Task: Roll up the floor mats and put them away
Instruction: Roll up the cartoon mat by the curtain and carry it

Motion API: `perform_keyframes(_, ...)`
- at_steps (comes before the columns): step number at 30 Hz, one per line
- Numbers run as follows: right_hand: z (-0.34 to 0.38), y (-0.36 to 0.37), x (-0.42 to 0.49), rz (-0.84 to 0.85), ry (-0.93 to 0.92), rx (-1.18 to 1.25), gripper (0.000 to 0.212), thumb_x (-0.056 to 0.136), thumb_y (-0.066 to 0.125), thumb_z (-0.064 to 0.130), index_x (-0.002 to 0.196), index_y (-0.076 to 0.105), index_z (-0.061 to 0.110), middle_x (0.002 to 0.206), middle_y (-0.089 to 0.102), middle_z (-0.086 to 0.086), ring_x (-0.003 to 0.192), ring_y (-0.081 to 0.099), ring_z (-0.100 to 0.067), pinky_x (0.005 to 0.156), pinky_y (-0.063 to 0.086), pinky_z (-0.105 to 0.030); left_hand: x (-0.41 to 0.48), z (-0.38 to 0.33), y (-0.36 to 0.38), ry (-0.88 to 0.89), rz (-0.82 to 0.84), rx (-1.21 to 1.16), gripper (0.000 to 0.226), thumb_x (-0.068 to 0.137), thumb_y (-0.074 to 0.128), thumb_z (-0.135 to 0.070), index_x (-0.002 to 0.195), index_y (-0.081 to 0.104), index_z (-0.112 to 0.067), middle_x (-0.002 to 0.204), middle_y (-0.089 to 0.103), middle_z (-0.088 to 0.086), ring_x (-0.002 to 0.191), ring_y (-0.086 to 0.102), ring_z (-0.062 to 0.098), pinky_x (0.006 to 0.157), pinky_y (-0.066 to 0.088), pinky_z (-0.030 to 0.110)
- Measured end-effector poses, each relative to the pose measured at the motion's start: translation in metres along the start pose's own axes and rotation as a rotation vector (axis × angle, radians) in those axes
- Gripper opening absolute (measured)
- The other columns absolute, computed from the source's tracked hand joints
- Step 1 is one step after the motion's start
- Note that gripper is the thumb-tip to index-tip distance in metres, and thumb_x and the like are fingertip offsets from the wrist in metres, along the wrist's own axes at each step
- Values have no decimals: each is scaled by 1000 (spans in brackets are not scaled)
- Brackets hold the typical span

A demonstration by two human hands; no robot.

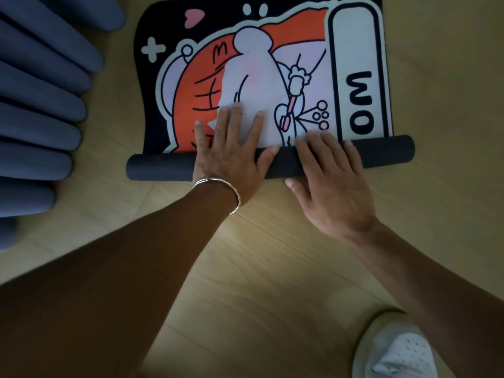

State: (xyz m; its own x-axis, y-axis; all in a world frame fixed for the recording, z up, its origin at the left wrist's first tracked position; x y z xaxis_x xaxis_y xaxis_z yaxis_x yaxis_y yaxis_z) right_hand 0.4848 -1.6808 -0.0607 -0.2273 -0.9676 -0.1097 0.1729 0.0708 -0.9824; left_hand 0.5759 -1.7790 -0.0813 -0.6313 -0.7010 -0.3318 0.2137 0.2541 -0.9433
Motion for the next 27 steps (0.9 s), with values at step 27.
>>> perform_keyframes(27,37,11,-93,149,21,128,54,97,27,51,117,60,13,110,60,-8,99,56,-26,86,43,-41,-123,-15,25,343,3,-183,31,81,40,-41,108,45,-26,88,58,1,78,57,21,69,48,35)
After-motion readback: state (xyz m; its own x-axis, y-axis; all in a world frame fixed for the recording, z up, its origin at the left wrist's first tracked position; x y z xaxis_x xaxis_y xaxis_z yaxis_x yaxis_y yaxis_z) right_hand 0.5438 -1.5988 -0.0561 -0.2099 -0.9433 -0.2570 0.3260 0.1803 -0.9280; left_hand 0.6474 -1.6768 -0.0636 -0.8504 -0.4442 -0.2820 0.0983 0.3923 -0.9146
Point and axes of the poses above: each hand's wrist, its own x-axis towards the middle knuckle, its own y-axis out of the palm, z = x × y, the point moved 9 cm from there along x, towards the middle knuckle
